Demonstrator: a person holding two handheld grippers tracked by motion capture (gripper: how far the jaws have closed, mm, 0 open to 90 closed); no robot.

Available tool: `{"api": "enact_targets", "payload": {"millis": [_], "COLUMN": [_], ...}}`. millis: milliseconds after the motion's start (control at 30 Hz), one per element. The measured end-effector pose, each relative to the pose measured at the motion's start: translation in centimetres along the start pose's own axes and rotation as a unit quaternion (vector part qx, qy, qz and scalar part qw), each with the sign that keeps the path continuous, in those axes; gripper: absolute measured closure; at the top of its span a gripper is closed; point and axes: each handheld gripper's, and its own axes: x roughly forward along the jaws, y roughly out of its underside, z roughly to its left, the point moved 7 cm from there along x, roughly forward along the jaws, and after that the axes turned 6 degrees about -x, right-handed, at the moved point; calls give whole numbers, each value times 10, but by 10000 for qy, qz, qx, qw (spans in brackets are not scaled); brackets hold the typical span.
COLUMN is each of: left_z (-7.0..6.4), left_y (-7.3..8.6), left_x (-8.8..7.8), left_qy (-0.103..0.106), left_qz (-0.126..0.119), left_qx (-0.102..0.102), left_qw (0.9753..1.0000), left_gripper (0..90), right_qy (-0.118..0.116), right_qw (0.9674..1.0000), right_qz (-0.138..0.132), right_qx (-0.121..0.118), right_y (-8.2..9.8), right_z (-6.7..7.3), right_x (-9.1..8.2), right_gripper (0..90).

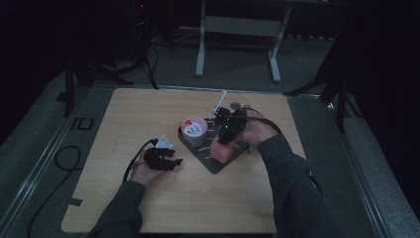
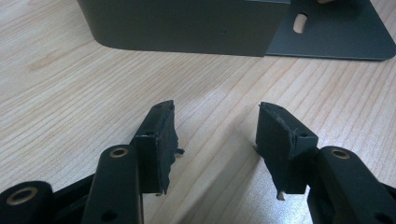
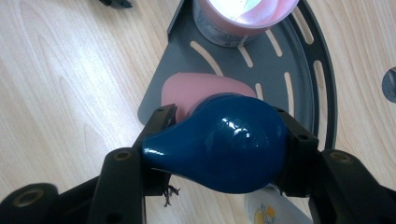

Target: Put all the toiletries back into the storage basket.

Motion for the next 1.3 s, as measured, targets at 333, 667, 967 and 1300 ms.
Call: {"api": "enact_targets", "payload": {"millis": [333,667,967,1300], "left_z": [0,0,0,0], "left_y": [0,0,0,0], "left_x": [0,0,0,0], "left_qy": [12,13,17,25], "left_qz": [-2,-2,-3,-21], "left_qx": [-5,-9,-13,-29], "left_qw": [10000,10000,10000,10000], "left_gripper": [474,475,474,474], "right_qy": [49,125,159,232], "right_qw": [9998,9995,9990,9981], "right_qz": [70,110,177,149], "right_qx": [190,266,376,560], "right_y": [-8,-15,-18,-24], "right_z": [-14,-22,-35,-50], "right_x": [6,12,14,10], "right_gripper": [475,475,475,475]}}
